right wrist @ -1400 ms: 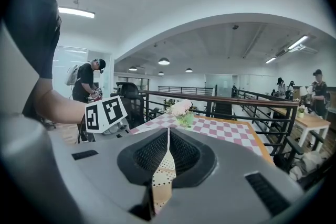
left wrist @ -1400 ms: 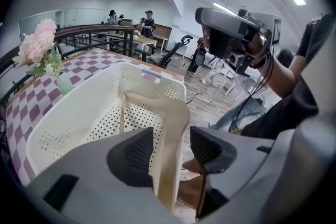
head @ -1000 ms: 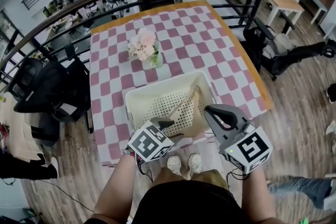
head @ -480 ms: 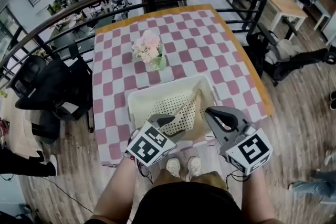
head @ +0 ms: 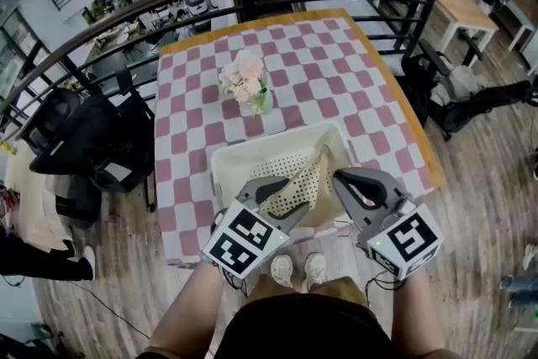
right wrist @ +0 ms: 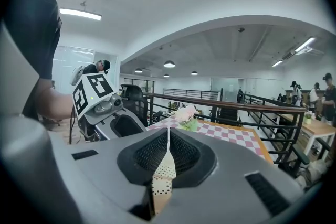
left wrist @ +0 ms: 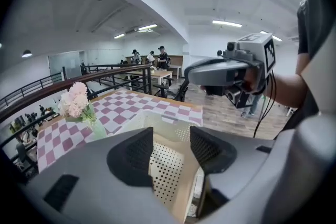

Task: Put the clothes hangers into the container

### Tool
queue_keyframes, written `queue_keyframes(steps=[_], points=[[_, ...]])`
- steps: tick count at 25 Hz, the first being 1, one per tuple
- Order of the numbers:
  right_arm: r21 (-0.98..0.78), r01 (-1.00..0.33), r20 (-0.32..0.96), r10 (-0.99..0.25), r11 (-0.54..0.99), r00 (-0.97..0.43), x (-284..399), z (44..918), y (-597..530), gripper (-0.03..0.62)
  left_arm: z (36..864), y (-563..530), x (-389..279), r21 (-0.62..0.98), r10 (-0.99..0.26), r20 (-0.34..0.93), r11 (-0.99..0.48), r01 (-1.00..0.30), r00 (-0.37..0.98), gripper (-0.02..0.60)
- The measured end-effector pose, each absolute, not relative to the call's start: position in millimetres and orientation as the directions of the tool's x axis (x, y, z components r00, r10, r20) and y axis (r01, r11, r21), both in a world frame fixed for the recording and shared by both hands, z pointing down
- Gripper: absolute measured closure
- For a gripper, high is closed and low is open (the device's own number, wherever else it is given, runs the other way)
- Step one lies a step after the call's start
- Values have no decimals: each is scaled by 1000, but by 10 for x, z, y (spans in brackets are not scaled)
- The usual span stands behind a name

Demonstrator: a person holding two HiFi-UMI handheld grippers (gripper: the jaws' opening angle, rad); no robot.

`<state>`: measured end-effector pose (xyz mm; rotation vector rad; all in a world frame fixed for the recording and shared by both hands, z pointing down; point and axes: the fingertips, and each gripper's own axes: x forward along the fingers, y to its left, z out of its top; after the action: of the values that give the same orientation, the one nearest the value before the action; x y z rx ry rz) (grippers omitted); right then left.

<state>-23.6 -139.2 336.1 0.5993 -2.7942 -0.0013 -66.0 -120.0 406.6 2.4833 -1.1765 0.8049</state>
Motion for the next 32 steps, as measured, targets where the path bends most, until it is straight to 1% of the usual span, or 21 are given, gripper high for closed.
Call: queue_keyframes(steps=[5,7,11,14,17,20,23,25,28,30,32], points=[[46,-392,262,-390,919,-883,-240,3311,-1379,560,3913,-1284,-675,-38,-682,540,-606,-795,494,357],[46,-392,262,-390,919,-883,-231,3304,-1375,560,3813,-1319,-675,-61,-717,501,-588,-807,485,357],[53,-390,267,-389,919,-881,-241,3304,-1371,560,3466,-1399,-771,-126,-825,360,-505,-854,435,357],[60,-386,273,-387,920,-880,-249,3308,-1365,560,3253,-1422,-849,-152,-870,274,-459,-875,409,357],[62,-385,271,-387,921,-881,-264,3286,-1356,560,3114,-1408,-885,-162,-888,218,-443,-882,406,359],[47,-406,244,-405,912,-881,-252,3222,-1375,559,2985,-1375,-826,-175,-886,151,-461,-870,439,359],[44,-411,226,-409,911,-884,-273,3165,-1382,559,2854,-1351,-780,-216,-883,84,-469,-856,463,359],[47,-407,221,-407,912,-886,-286,3152,-1371,560,2800,-1327,-751,-251,-878,62,-473,-844,474,362],[41,-400,193,-400,916,-896,-304,3100,-1332,560,2749,-1274,-720,-303,-873,51,-477,-825,486,386],[44,-402,167,-404,914,-899,-317,3054,-1314,560,2729,-1249,-729,-325,-876,45,-468,-822,481,426],[50,-437,123,-440,898,-890,-295,2979,-1344,559,2726,-1231,-753,-338,-886,37,-446,-829,462,474]])
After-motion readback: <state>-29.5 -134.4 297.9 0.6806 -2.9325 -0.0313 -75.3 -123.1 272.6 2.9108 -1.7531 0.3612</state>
